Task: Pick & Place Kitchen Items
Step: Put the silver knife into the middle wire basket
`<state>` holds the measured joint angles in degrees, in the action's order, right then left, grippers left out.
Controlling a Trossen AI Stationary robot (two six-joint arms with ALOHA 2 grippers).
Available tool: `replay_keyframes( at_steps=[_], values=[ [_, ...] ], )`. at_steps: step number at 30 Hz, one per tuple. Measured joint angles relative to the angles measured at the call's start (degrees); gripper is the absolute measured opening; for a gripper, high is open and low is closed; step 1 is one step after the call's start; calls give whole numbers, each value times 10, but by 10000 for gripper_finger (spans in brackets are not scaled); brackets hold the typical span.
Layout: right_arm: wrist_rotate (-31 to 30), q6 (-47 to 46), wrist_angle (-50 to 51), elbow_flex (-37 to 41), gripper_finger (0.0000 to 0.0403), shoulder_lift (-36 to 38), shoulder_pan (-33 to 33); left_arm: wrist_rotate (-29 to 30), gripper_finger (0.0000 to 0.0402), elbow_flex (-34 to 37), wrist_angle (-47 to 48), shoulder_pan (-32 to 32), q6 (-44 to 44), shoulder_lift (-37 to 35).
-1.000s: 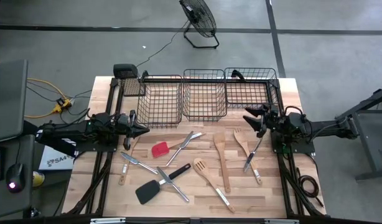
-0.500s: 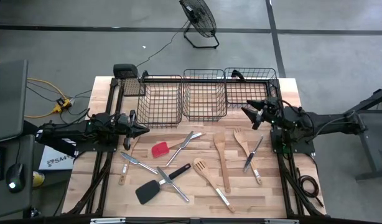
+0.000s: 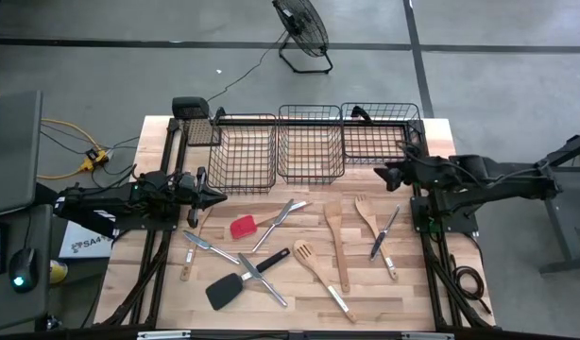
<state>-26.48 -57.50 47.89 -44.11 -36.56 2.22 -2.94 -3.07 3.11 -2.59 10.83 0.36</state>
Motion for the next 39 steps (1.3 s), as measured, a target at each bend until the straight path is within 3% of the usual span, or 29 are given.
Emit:
replay_keyframes(
  at_steps=[3, 10, 17, 33, 39],
  values=[
    [62, 38, 19, -4, 263, -15, 0, 0, 0, 0, 0, 0, 0, 0],
    [197, 218, 46, -4, 263, -79, 0, 0, 0, 0, 0, 0, 0, 0],
    [313, 411, 134, -4, 263, -154, 0, 0, 0, 0, 0, 0, 0, 0],
    [341, 651, 176, -4, 263, -308, 0, 0, 0, 0, 0, 0, 0, 0],
    [342, 694, 173, -4, 263, -372, 23, 0, 0, 0, 0, 0, 0, 0]
  ],
)
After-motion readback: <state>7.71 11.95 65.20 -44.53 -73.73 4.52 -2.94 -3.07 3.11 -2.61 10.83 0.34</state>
